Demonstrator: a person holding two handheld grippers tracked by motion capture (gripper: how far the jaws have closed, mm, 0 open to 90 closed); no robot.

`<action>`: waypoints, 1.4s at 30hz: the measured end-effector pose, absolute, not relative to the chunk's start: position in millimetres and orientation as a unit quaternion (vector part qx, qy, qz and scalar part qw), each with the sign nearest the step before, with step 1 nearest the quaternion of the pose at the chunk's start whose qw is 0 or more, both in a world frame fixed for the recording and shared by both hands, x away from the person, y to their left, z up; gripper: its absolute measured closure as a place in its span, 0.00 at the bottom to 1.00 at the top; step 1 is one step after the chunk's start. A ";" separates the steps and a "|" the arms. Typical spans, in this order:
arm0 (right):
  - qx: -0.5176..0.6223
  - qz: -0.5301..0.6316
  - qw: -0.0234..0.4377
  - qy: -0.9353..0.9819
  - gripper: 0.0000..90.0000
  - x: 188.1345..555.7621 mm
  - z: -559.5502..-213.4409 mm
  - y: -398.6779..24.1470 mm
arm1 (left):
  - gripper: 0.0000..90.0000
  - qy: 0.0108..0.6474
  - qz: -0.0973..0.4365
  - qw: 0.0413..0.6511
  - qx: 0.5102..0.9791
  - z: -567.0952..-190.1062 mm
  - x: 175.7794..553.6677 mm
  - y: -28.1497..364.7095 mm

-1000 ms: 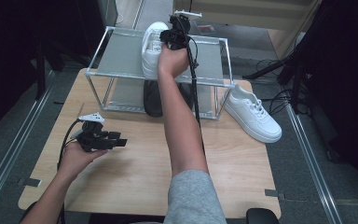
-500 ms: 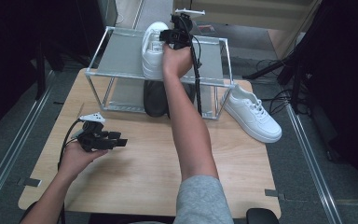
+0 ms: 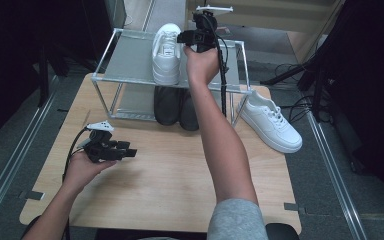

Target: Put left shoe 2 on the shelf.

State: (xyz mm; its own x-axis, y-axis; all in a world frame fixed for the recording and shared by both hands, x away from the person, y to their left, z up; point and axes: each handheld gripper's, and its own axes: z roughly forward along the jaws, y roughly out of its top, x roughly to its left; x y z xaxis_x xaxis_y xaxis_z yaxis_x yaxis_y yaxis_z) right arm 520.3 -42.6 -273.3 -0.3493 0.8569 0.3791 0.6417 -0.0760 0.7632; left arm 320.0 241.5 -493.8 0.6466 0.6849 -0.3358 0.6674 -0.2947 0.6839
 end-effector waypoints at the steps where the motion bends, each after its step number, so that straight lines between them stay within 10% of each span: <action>1: 0.554 0.475 0.113 0.674 0.75 518.7 -272.2 -45.1 | 0.53 0.420 0.011 0.420 0.805 -493.9 320.0 241.5; 42: 0.386 0.481 0.087 0.782 0.69 402.1 -359.8 -112.8 | 0.52 0.419 0.016 0.413 0.809 -494.4 326.3 238.0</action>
